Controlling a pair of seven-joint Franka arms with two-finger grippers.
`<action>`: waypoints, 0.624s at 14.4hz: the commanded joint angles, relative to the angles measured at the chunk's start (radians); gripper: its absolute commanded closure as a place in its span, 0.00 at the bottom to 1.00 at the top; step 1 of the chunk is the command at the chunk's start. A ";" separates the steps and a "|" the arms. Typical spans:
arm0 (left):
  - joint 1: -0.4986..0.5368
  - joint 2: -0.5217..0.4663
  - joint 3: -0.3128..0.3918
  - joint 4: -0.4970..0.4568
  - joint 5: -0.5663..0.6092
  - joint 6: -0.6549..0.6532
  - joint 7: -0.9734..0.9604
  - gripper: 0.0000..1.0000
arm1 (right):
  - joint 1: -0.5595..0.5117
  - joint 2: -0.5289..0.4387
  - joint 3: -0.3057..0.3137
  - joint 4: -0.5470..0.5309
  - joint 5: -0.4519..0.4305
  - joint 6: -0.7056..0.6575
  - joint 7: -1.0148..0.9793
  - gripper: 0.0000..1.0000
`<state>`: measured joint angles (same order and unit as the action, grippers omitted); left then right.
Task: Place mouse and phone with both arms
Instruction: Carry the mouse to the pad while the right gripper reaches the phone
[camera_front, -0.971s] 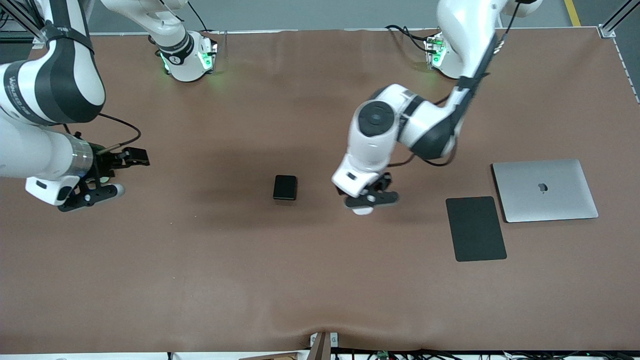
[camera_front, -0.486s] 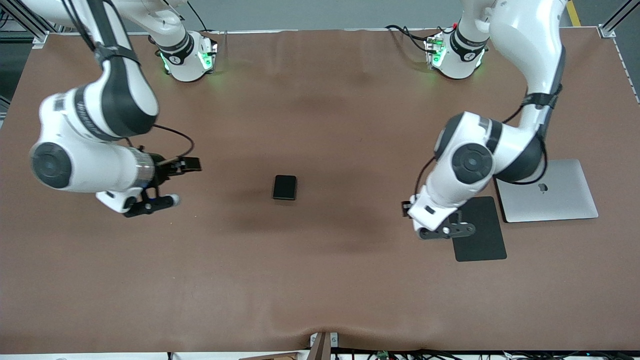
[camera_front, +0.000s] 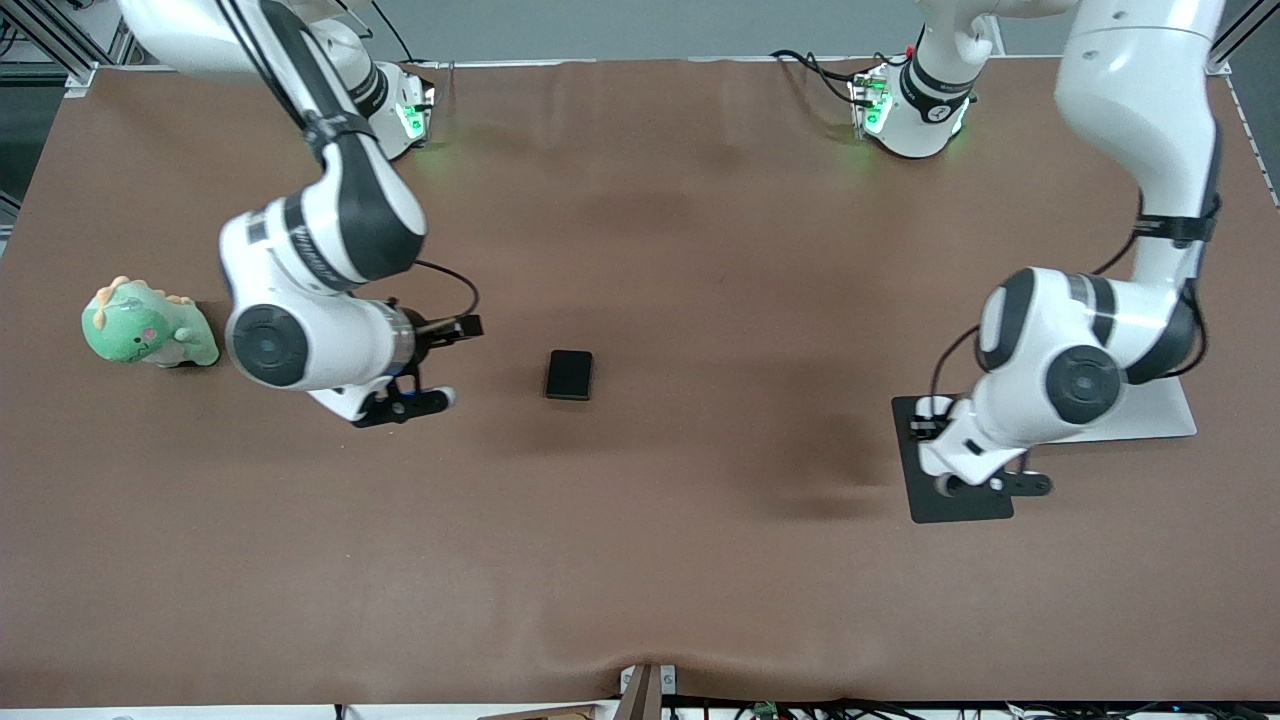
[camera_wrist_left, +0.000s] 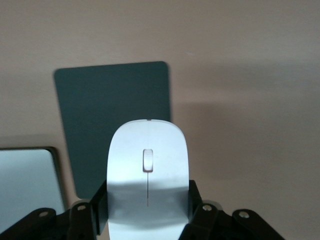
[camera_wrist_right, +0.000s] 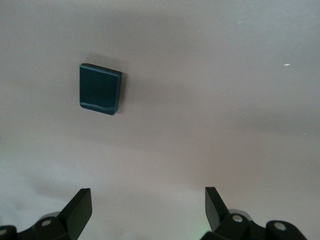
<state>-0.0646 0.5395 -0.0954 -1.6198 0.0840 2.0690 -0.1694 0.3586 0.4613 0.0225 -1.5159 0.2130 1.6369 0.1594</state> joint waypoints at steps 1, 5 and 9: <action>0.026 0.042 -0.010 -0.009 0.000 0.069 0.036 0.96 | 0.043 0.034 -0.007 0.006 0.014 0.029 0.043 0.00; 0.054 0.118 -0.009 -0.009 0.002 0.156 0.038 0.95 | 0.098 0.048 -0.007 -0.078 0.040 0.165 0.115 0.00; 0.066 0.140 -0.007 -0.009 0.002 0.178 0.036 0.94 | 0.143 0.048 -0.007 -0.182 0.054 0.319 0.224 0.00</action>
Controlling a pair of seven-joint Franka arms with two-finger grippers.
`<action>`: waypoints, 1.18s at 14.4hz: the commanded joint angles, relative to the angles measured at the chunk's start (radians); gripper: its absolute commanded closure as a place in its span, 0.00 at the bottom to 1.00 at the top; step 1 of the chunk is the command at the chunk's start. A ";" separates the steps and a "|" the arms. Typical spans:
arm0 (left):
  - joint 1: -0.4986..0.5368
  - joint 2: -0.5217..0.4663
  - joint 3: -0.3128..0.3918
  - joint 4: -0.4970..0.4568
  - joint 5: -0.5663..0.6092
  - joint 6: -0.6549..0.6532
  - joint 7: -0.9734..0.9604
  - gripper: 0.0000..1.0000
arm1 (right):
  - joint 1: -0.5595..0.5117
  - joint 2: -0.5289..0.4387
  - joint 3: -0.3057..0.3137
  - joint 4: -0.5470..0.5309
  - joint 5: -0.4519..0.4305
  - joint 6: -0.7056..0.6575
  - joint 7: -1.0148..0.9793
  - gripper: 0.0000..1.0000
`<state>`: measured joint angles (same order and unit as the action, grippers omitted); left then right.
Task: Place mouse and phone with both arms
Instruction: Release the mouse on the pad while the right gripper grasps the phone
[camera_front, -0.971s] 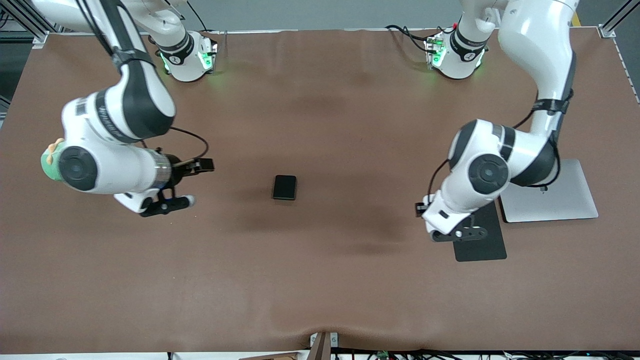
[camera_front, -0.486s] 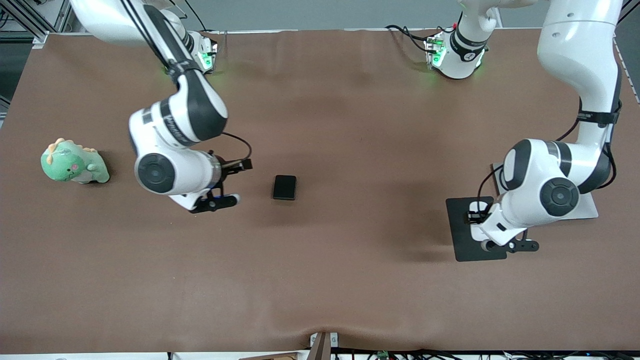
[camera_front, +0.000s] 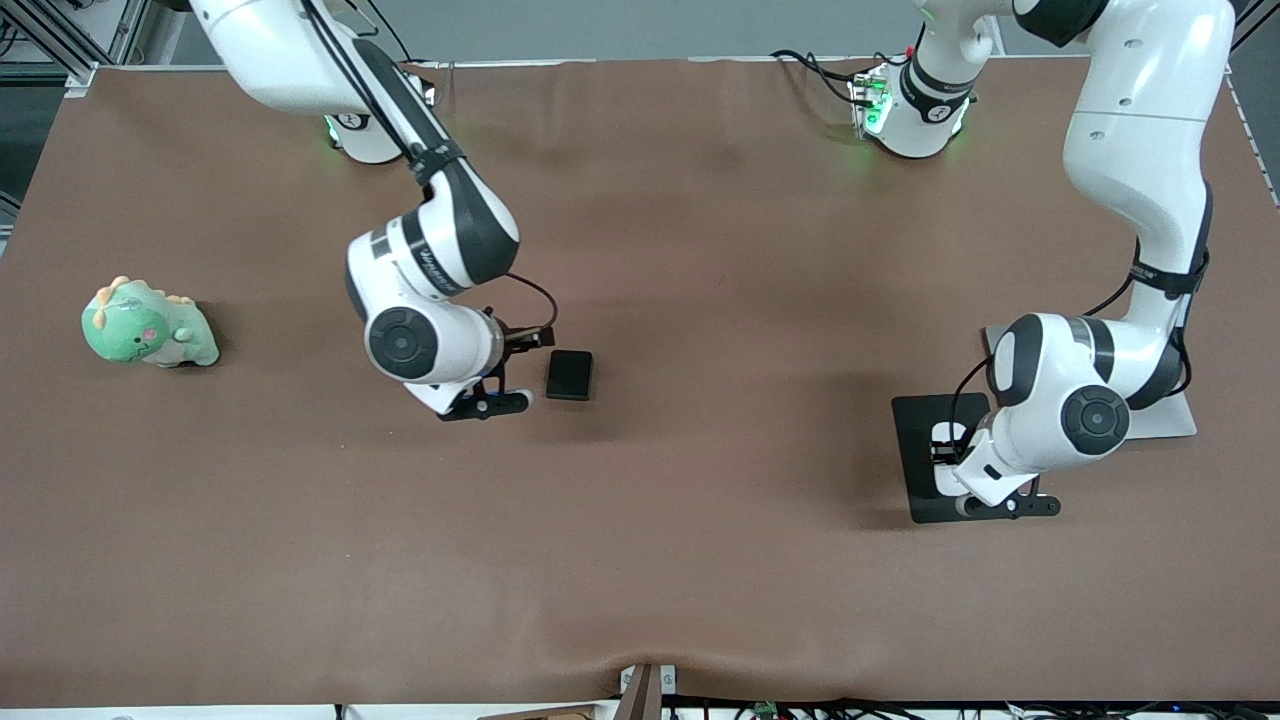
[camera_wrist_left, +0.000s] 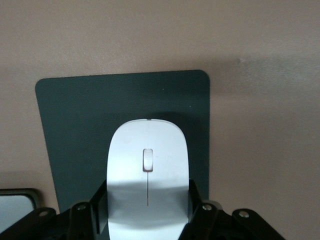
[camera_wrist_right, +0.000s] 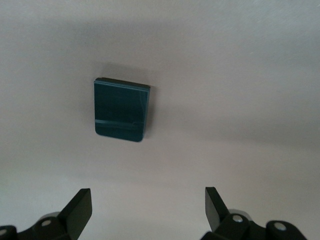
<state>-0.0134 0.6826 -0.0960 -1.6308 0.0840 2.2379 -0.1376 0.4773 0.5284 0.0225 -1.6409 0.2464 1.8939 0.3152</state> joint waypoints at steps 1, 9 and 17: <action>0.019 0.003 -0.007 0.002 0.002 0.026 0.004 0.93 | 0.029 -0.013 -0.007 -0.069 0.021 0.095 0.108 0.00; 0.038 0.055 -0.005 0.002 0.003 0.085 0.006 0.78 | 0.073 0.082 -0.007 -0.077 0.021 0.346 0.178 0.00; 0.039 -0.003 -0.007 -0.012 0.003 0.030 0.001 0.00 | 0.113 0.127 -0.010 -0.080 0.011 0.465 0.217 0.00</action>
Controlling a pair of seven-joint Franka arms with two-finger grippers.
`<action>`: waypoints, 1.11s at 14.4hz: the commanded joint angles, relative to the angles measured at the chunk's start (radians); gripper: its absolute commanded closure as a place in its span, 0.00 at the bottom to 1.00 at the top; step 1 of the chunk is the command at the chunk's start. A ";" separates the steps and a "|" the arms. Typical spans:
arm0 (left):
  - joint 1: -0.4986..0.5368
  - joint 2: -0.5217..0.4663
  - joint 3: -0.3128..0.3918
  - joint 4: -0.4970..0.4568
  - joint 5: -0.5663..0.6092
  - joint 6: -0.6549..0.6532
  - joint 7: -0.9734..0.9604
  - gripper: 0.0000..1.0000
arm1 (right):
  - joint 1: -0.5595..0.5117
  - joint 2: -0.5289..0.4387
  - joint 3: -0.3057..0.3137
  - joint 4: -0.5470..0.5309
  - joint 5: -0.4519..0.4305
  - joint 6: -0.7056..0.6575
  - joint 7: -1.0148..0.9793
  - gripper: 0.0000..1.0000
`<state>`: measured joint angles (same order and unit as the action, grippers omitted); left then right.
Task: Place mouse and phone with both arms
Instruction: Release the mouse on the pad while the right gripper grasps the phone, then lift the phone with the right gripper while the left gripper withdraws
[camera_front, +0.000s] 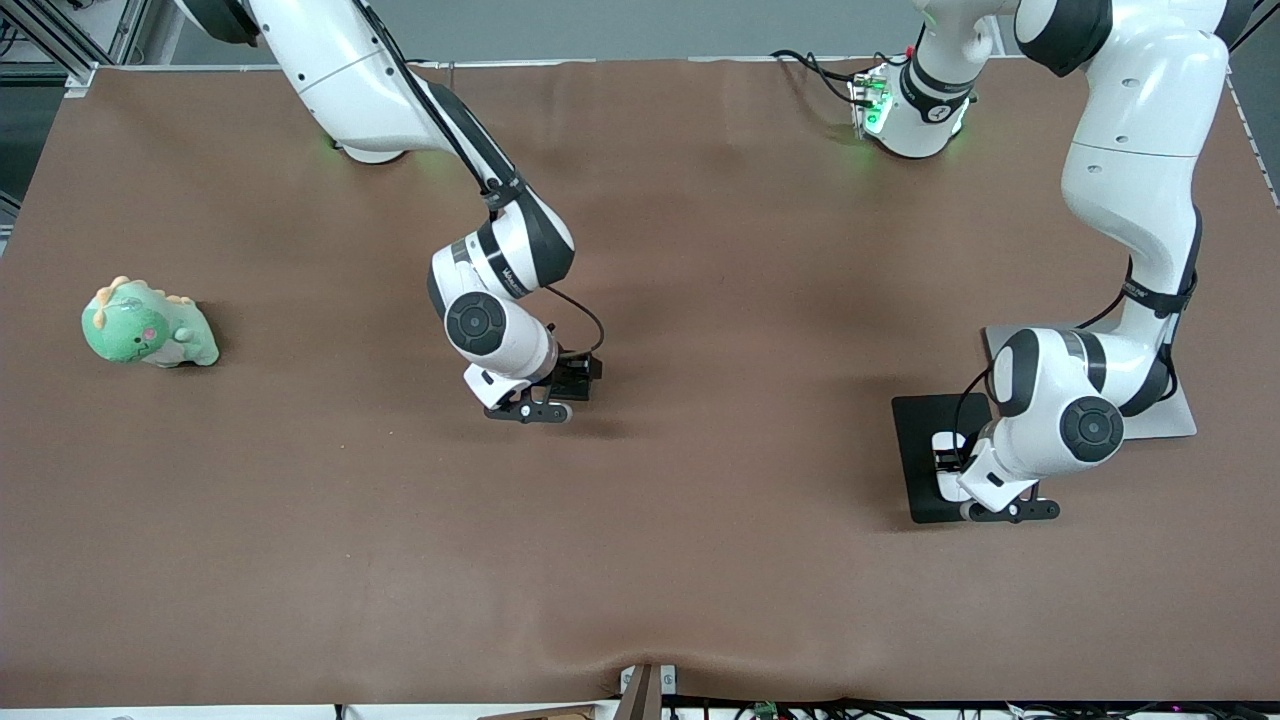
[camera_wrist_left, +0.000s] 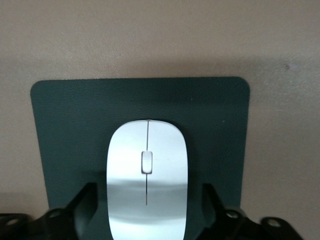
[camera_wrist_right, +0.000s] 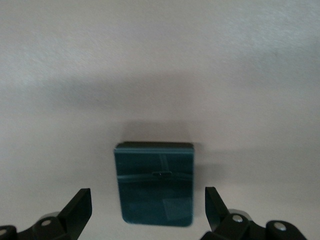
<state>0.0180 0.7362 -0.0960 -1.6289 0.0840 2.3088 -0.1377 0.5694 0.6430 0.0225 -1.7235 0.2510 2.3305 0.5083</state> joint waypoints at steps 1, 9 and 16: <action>0.008 -0.084 -0.008 -0.013 0.002 -0.072 0.001 0.00 | 0.023 0.012 -0.010 0.001 -0.001 0.029 0.024 0.00; 0.004 -0.428 -0.013 0.000 -0.009 -0.412 0.049 0.00 | 0.021 0.014 -0.016 -0.044 -0.048 0.049 0.024 0.00; 0.000 -0.645 -0.014 0.000 -0.036 -0.594 0.130 0.00 | 0.038 0.032 -0.016 -0.045 -0.056 0.089 0.050 0.00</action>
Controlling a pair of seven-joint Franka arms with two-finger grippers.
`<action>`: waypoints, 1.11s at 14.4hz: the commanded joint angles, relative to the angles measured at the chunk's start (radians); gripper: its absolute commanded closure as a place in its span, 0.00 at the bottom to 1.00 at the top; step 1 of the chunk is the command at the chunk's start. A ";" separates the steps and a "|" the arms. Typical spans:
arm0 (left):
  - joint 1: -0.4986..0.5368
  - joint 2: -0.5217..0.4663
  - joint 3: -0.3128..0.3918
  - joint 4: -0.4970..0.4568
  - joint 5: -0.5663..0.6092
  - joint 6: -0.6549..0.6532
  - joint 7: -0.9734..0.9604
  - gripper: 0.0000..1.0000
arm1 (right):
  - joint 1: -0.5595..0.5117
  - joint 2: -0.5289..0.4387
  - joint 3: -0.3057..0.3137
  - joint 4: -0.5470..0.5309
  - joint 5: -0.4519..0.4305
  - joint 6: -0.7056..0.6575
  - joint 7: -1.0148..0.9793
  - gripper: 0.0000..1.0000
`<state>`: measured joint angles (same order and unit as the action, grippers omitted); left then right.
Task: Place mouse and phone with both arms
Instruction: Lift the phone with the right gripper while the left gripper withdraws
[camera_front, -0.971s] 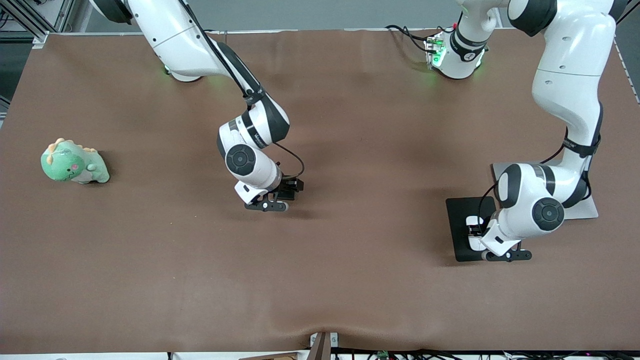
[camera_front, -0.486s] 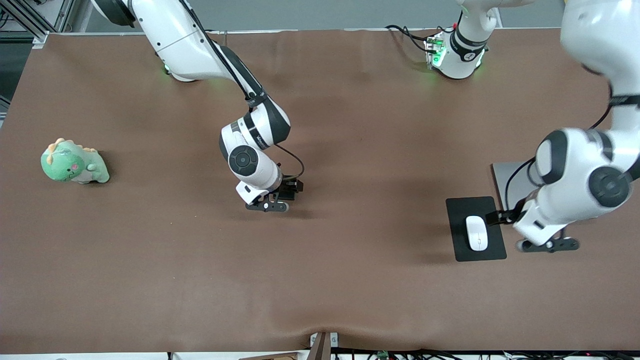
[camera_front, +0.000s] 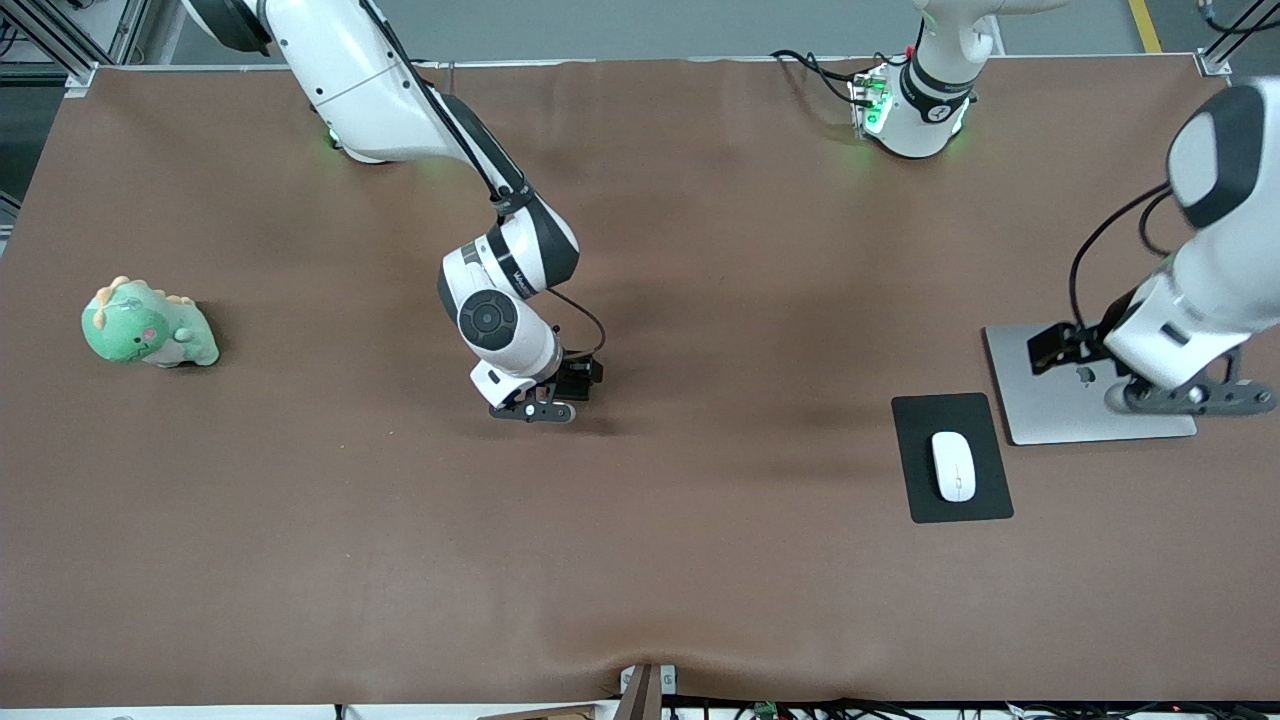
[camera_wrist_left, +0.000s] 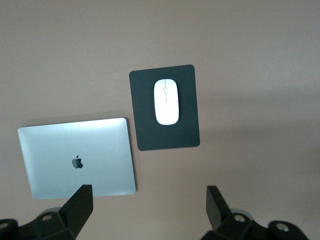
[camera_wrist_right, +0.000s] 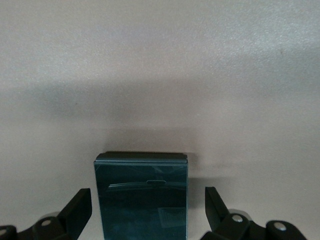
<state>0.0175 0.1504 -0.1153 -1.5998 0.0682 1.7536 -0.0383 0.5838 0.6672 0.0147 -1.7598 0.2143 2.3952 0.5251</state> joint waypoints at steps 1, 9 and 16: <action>-0.001 -0.084 0.006 -0.028 -0.021 -0.074 0.053 0.00 | 0.024 0.008 -0.009 -0.015 -0.019 0.027 0.033 0.00; -0.056 -0.206 0.092 0.006 -0.065 -0.224 0.132 0.00 | -0.007 -0.009 -0.007 -0.007 -0.001 -0.052 0.049 1.00; -0.048 -0.163 0.091 0.090 -0.091 -0.301 0.159 0.00 | -0.149 -0.171 -0.009 0.023 -0.012 -0.420 -0.077 1.00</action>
<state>-0.0278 -0.0426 -0.0329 -1.5512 0.0000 1.4824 0.0993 0.5026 0.5768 -0.0073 -1.7110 0.2131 2.0599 0.5110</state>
